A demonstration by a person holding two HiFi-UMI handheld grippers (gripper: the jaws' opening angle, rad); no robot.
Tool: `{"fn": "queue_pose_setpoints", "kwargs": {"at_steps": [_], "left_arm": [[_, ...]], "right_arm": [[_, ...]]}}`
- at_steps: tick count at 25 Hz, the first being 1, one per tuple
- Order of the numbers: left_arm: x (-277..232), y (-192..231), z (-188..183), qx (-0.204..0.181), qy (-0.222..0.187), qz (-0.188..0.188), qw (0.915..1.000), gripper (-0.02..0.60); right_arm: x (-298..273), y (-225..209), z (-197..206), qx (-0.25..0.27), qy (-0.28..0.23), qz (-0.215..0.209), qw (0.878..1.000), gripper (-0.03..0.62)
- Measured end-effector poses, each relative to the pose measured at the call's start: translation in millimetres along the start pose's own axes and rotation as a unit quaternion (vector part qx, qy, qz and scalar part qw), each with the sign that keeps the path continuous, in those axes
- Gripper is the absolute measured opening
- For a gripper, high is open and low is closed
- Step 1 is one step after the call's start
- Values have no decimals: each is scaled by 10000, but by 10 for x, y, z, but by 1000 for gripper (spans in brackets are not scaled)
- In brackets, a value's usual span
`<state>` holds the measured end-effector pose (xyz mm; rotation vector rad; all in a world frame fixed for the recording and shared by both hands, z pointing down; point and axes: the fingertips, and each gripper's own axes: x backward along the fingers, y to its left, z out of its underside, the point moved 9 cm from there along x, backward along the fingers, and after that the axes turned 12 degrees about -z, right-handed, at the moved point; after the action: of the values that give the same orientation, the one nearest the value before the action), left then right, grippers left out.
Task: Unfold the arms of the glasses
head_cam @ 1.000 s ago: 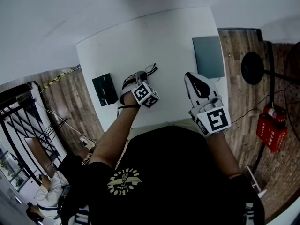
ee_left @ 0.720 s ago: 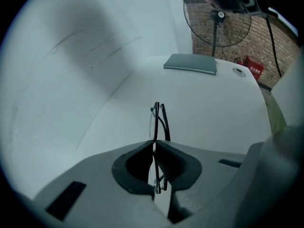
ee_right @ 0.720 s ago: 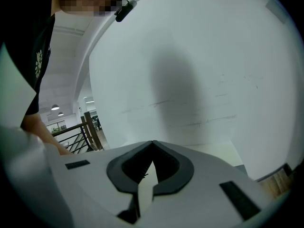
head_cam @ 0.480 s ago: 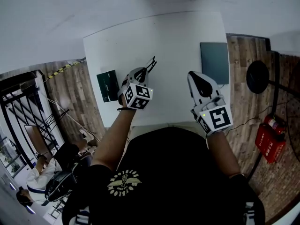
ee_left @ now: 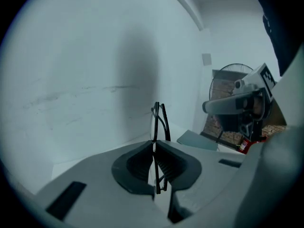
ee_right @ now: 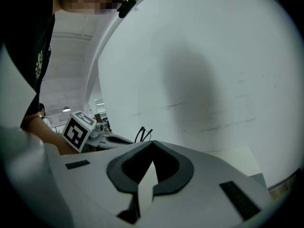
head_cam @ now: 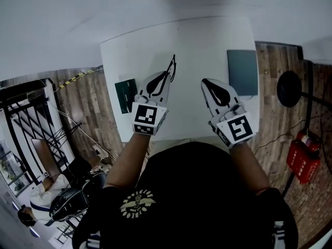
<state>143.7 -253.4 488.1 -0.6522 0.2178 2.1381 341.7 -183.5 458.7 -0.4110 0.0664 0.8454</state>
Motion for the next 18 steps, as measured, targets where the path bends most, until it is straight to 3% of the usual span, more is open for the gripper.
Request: {"fn": "queue_pose_setpoints", "kwargs": {"at_steps": [7,18], "left_arm": [[419,45,-209,-56,-632,416,9971,26],[1092,271,-114,-336,-1136,772,9899,26]], "right_arm": [[-144,440,-79,170,6,-6,9999,1],[-439,1228,-135,-5,-70,-711,9974,2]]}}
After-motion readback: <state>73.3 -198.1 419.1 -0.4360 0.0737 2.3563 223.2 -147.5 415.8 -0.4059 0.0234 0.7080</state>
